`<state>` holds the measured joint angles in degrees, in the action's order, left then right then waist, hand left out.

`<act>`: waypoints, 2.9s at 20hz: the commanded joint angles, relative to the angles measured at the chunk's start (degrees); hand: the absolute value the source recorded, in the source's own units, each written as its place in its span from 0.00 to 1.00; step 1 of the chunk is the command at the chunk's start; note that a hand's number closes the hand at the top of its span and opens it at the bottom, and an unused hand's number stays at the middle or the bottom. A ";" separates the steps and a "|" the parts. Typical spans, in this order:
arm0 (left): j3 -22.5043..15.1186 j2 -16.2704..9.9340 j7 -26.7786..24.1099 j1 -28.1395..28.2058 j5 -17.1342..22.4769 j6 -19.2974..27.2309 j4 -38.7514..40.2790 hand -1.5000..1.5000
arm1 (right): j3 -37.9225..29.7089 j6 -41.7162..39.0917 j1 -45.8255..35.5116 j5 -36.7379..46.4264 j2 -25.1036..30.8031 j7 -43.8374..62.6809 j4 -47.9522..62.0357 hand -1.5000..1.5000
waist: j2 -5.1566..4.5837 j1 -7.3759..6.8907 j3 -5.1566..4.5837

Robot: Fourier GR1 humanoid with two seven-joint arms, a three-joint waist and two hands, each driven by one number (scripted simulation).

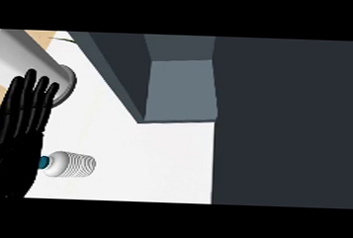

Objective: Pick up the bottled water, place it into the cabinet and close the cabinet

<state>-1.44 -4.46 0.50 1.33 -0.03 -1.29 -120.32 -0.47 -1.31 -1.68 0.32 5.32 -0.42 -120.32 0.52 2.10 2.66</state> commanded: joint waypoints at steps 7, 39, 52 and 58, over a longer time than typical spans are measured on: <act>17.34 4.22 0.05 5.30 14.70 8.93 1.56 0.00 | 5.44 -6.42 10.44 -7.40 -0.87 3.86 -4.49 0.00 | 0.07 -3.52 -2.89; 25.12 3.83 -3.09 16.74 22.80 -3.34 21.61 0.00 | 20.15 -11.95 45.64 -5.25 2.70 0.46 -32.72 0.00 | -0.39 -1.23 -2.76; 27.06 1.28 -22.93 1.65 19.83 -9.46 59.54 0.00 | 21.77 -14.10 54.90 -3.58 6.84 -9.44 -32.04 0.00 | -0.44 -0.09 -2.83; 26.02 1.59 -31.67 -0.65 18.18 -14.07 68.40 0.00 | 24.66 -13.71 59.05 -0.47 8.37 -12.59 -33.95 0.00 | -0.38 -0.40 -2.83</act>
<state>25.82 -3.52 -25.35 2.69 20.33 -13.50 -57.77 23.05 -15.09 53.42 -2.96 11.55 -15.85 -143.35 0.15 1.79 -0.16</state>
